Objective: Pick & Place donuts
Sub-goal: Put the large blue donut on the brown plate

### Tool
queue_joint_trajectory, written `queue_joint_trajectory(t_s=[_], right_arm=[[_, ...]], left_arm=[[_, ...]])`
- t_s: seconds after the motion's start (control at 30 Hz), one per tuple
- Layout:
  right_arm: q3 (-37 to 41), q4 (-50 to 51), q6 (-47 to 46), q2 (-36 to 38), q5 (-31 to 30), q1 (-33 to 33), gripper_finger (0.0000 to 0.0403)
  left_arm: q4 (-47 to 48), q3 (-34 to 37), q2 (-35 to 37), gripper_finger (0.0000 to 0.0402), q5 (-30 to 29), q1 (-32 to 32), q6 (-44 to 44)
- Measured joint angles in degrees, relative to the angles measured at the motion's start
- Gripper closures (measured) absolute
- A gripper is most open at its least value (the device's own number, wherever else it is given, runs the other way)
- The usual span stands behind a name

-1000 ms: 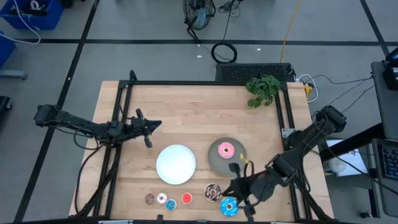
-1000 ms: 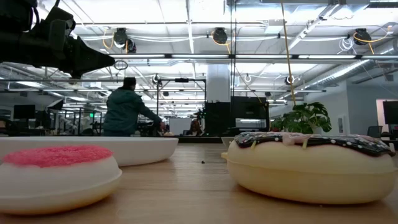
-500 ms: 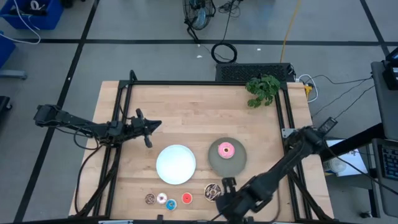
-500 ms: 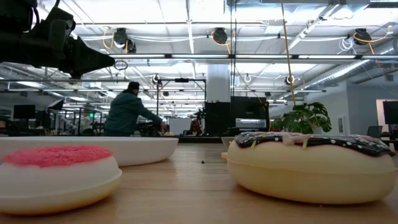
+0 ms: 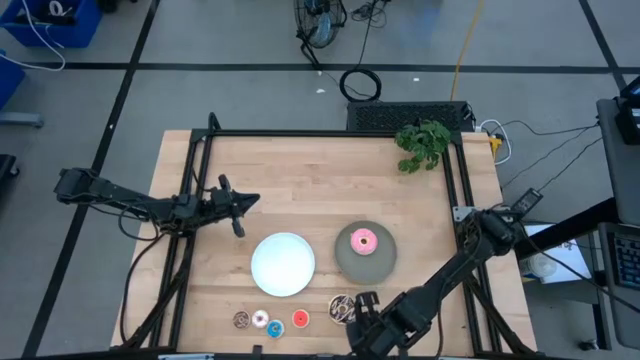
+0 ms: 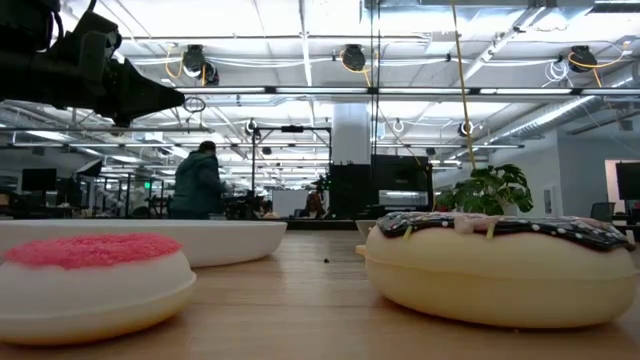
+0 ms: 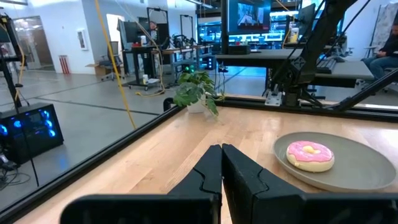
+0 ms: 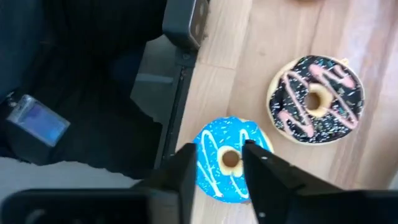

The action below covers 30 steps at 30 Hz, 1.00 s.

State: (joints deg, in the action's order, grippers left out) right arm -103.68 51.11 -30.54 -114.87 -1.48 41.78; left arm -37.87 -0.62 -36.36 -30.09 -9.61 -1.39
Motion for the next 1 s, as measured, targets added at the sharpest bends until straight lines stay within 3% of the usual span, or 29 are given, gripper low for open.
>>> queue_joint_trajectory(t_s=[0.17,0.33,1.0], right_arm=[[0.02,0.08,-1.91,-0.28,-2.2,0.25,0.0213],[1.27,-1.13,-1.79,-0.21,-7.51,2.37,0.0179],[9.25,-7.83,-1.9,-0.24,-7.75,2.73,0.0182]], left_arm=[[0.05,0.0,0.0,0.0385,0.0,-0.02,0.03],[0.11,0.0,-0.02,0.0385,0.0,0.01,0.07],[-1.19,0.0,-0.02,0.0385,-0.03,0.0,-1.13]])
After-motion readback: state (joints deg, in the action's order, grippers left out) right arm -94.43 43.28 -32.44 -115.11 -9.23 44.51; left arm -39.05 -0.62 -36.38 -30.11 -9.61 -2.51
